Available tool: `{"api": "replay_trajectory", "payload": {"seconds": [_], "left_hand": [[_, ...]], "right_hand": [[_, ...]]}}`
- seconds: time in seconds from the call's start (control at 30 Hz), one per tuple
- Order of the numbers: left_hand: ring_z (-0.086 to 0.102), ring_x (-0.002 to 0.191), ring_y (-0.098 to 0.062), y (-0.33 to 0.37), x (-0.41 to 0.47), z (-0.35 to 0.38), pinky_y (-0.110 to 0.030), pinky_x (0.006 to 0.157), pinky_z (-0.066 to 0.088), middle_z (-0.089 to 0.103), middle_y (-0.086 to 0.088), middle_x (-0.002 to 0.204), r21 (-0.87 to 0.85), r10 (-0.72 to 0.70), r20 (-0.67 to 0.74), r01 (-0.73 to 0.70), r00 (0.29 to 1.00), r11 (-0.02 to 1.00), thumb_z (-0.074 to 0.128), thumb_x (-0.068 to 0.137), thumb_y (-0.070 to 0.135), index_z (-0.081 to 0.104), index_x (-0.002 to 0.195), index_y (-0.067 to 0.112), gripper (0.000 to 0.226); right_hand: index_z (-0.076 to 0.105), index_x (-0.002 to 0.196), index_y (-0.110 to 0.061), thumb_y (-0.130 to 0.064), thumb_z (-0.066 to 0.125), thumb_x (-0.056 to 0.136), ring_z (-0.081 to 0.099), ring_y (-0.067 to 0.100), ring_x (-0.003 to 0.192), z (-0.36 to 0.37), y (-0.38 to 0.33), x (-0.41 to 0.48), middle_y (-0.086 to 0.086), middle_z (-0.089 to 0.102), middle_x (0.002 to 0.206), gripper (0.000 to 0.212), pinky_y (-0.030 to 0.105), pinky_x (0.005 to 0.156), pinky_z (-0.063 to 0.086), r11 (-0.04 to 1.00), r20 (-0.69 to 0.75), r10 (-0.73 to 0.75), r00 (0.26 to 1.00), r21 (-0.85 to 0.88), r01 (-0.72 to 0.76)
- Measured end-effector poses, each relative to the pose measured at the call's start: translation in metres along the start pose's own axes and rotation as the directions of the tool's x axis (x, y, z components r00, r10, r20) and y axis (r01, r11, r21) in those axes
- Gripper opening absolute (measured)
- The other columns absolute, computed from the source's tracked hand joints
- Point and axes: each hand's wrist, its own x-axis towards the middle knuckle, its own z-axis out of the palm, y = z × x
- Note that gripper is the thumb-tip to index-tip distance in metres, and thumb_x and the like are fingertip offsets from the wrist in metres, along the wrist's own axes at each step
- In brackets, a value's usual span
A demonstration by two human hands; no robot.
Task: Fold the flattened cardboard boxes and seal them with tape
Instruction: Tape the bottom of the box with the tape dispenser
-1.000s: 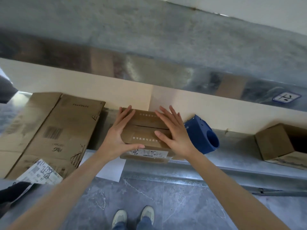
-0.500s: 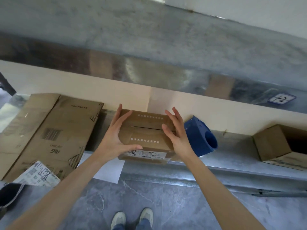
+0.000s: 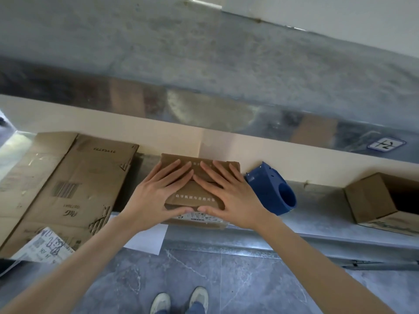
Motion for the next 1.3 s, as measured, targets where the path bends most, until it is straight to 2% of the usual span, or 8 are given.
{"api": "replay_trajectory", "payload": {"seconds": [0.17,0.3,0.4,0.5,0.67,0.9,1.1,1.3], "left_hand": [[0.027,0.15,-0.017,-0.002,0.001,0.003,-0.052,0.12,0.026,0.035,0.006,0.16,-0.033,0.005,-0.04,-0.006,0.999,0.999,0.058,0.084,0.072,0.044,0.15,0.023,0.084],[0.018,0.153,-0.018,0.004,0.0,0.003,-0.055,0.12,0.025,0.031,0.005,0.161,-0.189,-0.102,-0.064,0.089,0.993,0.978,0.067,0.077,0.07,0.044,0.15,0.022,0.091],[0.013,0.153,-0.015,0.011,-0.002,0.002,-0.048,0.119,0.025,0.023,0.01,0.163,-0.38,-0.282,-0.08,0.232,0.956,0.895,0.077,0.064,0.068,0.041,0.151,0.026,0.102],[0.009,0.152,-0.008,0.016,-0.008,0.001,-0.04,0.116,0.024,0.006,0.019,0.164,-0.501,-0.426,-0.02,0.359,0.905,0.787,0.085,0.055,0.067,0.03,0.153,0.04,0.116],[0.026,0.137,0.003,0.018,-0.007,-0.007,-0.034,0.112,0.033,0.012,0.02,0.16,-0.489,-0.519,0.089,0.491,0.85,0.721,0.083,0.042,0.07,0.021,0.152,0.048,0.128],[0.032,0.144,-0.01,0.006,0.014,-0.033,-0.045,0.119,0.03,0.029,0.015,0.159,-0.514,-0.484,0.041,0.434,0.874,0.74,0.084,0.04,0.071,0.026,0.153,0.04,0.131],[0.027,0.146,-0.013,-0.002,0.016,-0.027,-0.052,0.12,0.027,0.022,0.012,0.163,-0.504,-0.435,0.132,0.438,0.891,0.744,0.089,0.049,0.056,0.02,0.157,0.035,0.13],[0.022,0.144,-0.004,-0.011,0.01,-0.018,-0.043,0.12,0.024,0.019,0.012,0.164,-0.531,-0.41,0.131,0.413,0.903,0.74,0.09,0.051,0.054,0.02,0.155,0.042,0.127]], "right_hand": [[0.015,0.157,-0.038,-0.074,0.024,0.092,-0.002,0.019,0.154,0.0,0.0,0.001,-0.009,0.004,0.166,0.074,0.041,0.124,-0.006,0.999,-0.048,0.01,0.999,0.049,-0.008],[0.039,0.152,-0.027,-0.062,0.037,0.096,0.009,0.017,0.153,0.004,-0.006,-0.003,-0.008,0.026,0.162,0.066,0.039,0.124,0.001,0.94,-0.234,0.166,0.958,0.332,-0.082],[0.047,0.147,-0.024,-0.044,0.056,0.098,0.011,0.01,0.152,0.01,-0.01,-0.005,-0.011,0.03,0.159,0.054,0.035,0.123,0.01,0.787,-0.302,0.4,0.866,0.597,-0.155],[0.042,0.148,-0.031,-0.032,0.062,0.097,0.015,0.004,0.15,0.012,-0.014,-0.01,-0.016,0.024,0.16,0.055,0.031,0.121,0.02,0.579,-0.203,0.585,0.785,0.782,-0.229],[0.032,0.15,-0.039,-0.033,0.067,0.094,0.022,0.003,0.146,0.004,-0.019,-0.013,-0.013,0.026,0.158,0.066,0.039,0.122,0.023,0.347,0.001,0.643,0.766,0.891,-0.292],[0.033,0.146,-0.045,-0.034,0.069,0.092,0.027,-0.026,0.123,-0.015,-0.016,-0.006,-0.026,0.035,0.143,0.066,0.024,0.114,0.028,0.36,-0.053,0.641,0.766,0.902,-0.238],[0.034,0.147,-0.041,-0.037,0.067,0.093,0.031,0.0,0.135,0.0,-0.02,-0.001,-0.013,0.033,0.151,0.064,0.034,0.119,0.029,0.401,-0.044,0.667,0.743,0.863,-0.308],[0.039,0.142,-0.042,-0.036,0.069,0.091,0.035,-0.01,0.126,0.01,-0.025,0.001,-0.014,0.039,0.144,0.06,0.014,0.108,0.028,0.488,-0.158,0.688,0.709,0.823,-0.29]]}}
